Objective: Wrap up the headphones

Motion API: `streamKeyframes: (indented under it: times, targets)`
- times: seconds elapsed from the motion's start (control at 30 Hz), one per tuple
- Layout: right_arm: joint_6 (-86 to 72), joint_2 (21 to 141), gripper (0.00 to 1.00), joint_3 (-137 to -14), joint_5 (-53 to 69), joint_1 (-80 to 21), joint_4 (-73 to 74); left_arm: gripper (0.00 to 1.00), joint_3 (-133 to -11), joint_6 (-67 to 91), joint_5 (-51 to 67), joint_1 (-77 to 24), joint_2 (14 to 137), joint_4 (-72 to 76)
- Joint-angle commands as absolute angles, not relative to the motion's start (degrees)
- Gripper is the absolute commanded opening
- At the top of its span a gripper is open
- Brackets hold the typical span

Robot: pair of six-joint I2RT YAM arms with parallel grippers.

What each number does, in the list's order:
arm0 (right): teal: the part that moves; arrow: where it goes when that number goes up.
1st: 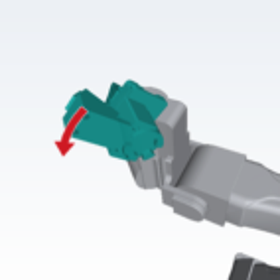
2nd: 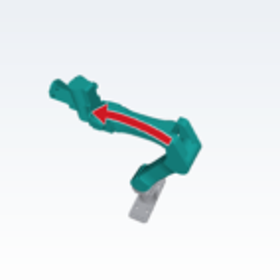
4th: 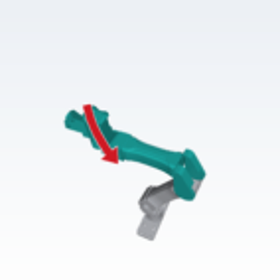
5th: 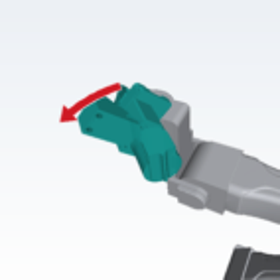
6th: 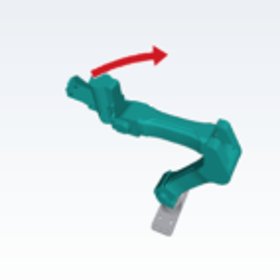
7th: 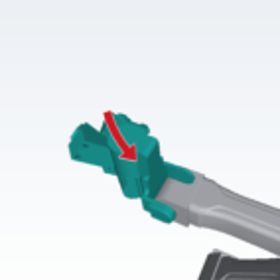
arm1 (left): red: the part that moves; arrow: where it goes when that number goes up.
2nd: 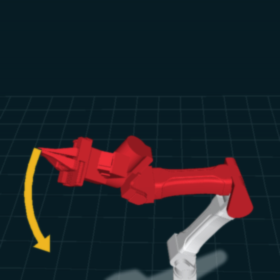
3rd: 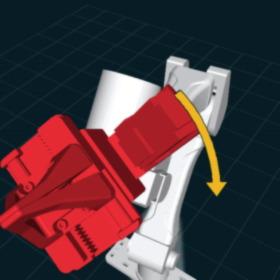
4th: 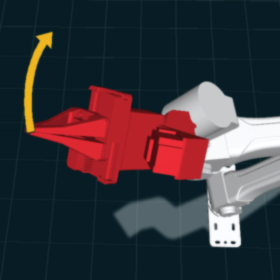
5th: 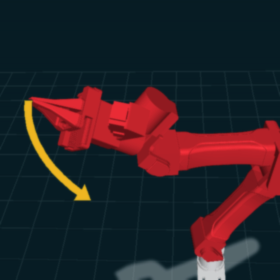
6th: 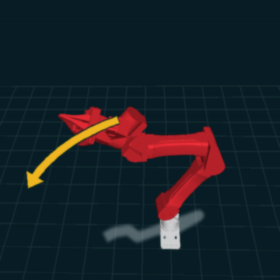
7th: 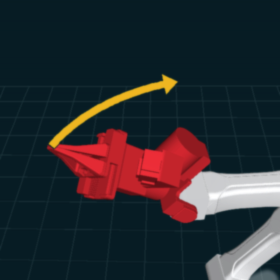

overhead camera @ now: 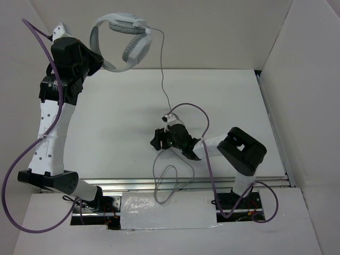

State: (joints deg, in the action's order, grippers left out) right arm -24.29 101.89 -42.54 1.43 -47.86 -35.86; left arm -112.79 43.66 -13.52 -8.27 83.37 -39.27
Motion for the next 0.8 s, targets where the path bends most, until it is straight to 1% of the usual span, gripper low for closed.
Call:
streamKeyframes:
  times: [0.0,0.03,0.1,0.13,0.23,0.3,0.37,0.4,0.47,0.5,0.57,0.6,0.77]
  targets:
    - [-23.7,103.2,0.64,-43.0,2.7,-49.0,-39.3,0.00,-116.2,46.1,-14.1,-7.0,82.2,-34.1]
    - [-23.6,103.3,0.47,-42.8,3.5,-49.0,-39.8,0.00,-116.3,46.3,-13.7,-6.8,82.4,-34.1]
    - [-23.1,103.3,0.23,-43.5,4.4,-49.0,-39.1,0.00,-116.5,47.2,-13.2,-6.1,83.0,-34.5]
    - [-22.9,103.3,0.00,-44.5,5.6,-49.0,-37.5,0.00,-117.0,47.4,-12.7,-5.6,83.4,-34.6]
    - [-21.1,101.7,0.00,-46.1,7.3,-49.0,-29.9,0.00,-115.9,46.2,-14.3,-5.3,83.6,-33.8]
    - [-19.4,97.1,0.00,-45.7,4.5,-49.7,-25.4,0.00,-114.6,45.5,-16.1,-5.4,84.3,-34.0]
    - [-18.0,92.5,0.00,-44.0,-1.7,-51.4,-17.4,0.00,-111.5,44.5,-18.9,-5.3,85.1,-33.8]
    - [-17.5,88.0,0.00,-43.9,-3.0,-51.9,-10.5,0.00,-109.9,44.0,-19.6,-5.4,85.4,-33.1]
    - [-17.3,84.1,0.00,-44.6,-5.1,-53.0,-3.0,0.00,-104.7,43.5,-20.7,-5.6,85.8,-30.4]
    - [-17.1,82.6,0.00,-45.4,-4.8,-53.3,4.6,0.00,-102.7,43.5,-22.4,-5.9,86.7,-29.8]
    - [-15.0,79.3,0.00,-47.5,-3.6,-54.4,10.8,0.00,-101.3,42.2,-23.6,-7.3,87.8,-29.0]
    - [-13.8,78.3,0.00,-48.7,-2.5,-54.8,17.5,0.00,-99.9,41.7,-24.5,-7.8,88.8,-28.1]
    - [-9.8,75.4,0.00,-60.2,-7.7,-60.3,36.4,0.00,-92.2,36.9,-29.3,-12.7,90.0,-22.3]
